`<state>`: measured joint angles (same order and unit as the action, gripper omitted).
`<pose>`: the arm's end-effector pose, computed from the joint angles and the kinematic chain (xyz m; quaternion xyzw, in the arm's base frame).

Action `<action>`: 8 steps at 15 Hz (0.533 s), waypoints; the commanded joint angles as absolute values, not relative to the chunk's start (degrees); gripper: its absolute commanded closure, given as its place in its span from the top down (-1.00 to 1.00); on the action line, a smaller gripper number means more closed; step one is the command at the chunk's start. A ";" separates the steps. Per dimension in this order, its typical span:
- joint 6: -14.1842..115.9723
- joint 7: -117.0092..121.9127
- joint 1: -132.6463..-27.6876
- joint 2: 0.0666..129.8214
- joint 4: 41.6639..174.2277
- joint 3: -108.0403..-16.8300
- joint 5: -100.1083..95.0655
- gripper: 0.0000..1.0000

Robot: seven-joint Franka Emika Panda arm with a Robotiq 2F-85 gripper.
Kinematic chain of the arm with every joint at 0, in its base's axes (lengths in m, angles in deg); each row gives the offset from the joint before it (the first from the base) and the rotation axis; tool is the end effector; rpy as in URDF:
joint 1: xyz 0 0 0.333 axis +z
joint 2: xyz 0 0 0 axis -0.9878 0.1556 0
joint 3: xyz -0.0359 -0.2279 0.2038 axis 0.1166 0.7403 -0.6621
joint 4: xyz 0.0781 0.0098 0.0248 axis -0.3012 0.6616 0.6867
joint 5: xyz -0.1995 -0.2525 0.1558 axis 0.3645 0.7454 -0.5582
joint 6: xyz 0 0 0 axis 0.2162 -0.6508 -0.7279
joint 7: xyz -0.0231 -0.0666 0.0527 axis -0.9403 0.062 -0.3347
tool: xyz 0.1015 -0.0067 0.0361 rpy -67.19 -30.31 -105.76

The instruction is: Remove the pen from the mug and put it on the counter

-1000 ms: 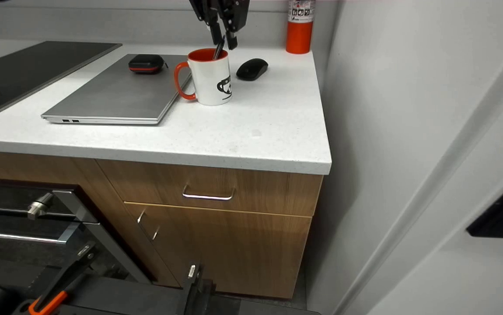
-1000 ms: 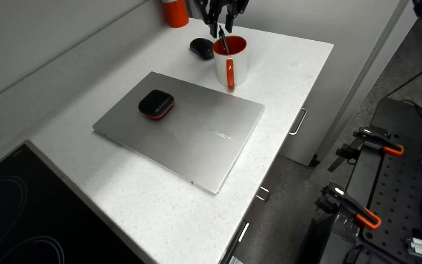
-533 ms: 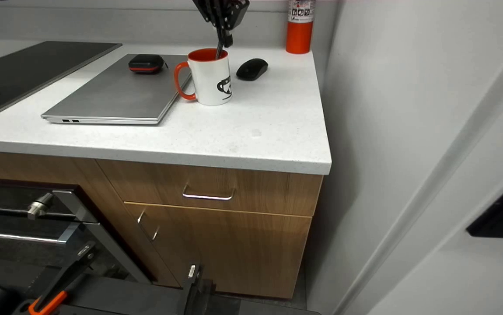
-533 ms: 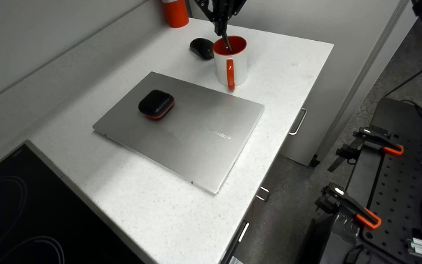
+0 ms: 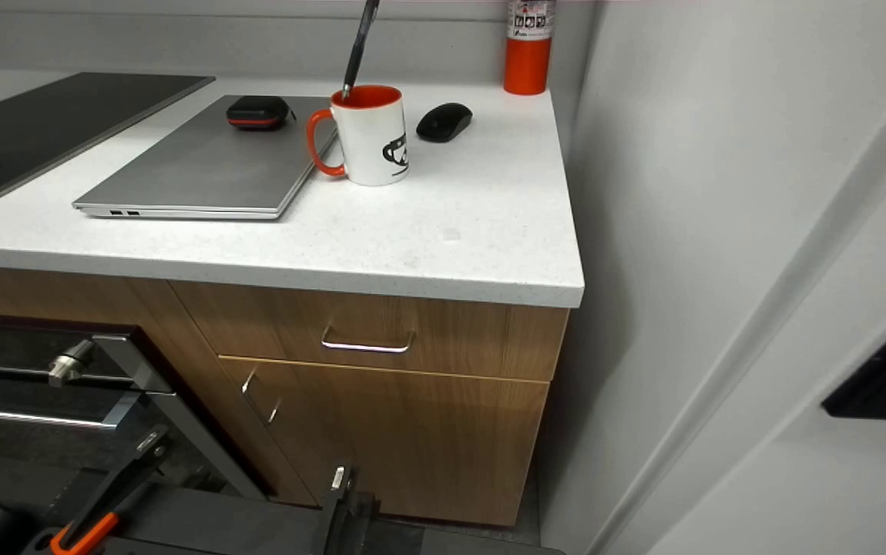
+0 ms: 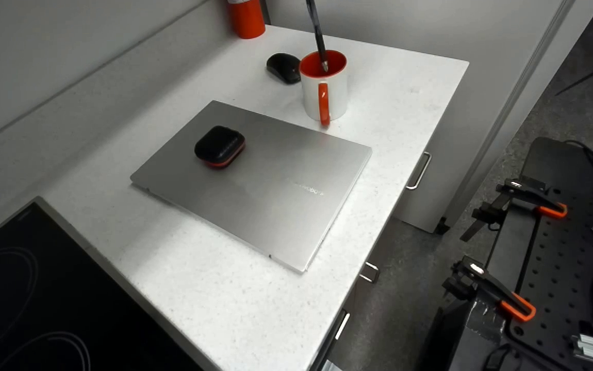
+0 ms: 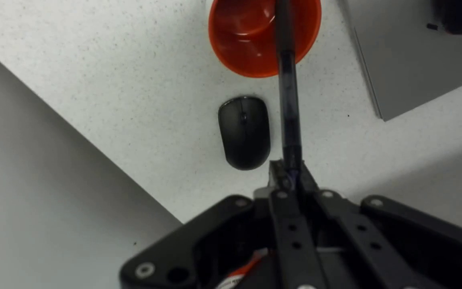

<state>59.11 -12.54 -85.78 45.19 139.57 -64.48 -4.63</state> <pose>0.5240 -0.0612 0.4710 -0.9570 0.2183 -0.1905 0.0172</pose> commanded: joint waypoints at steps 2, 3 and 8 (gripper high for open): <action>49.38 -14.63 -87.94 37.44 139.85 -63.74 3.22 -0.97; 46.44 -15.11 -88.78 37.31 139.33 -63.86 5.78 -0.97; 40.08 -15.22 -90.41 42.59 139.27 -63.51 12.58 -0.97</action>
<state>41.35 -13.41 -89.92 38.48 139.80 -63.56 9.28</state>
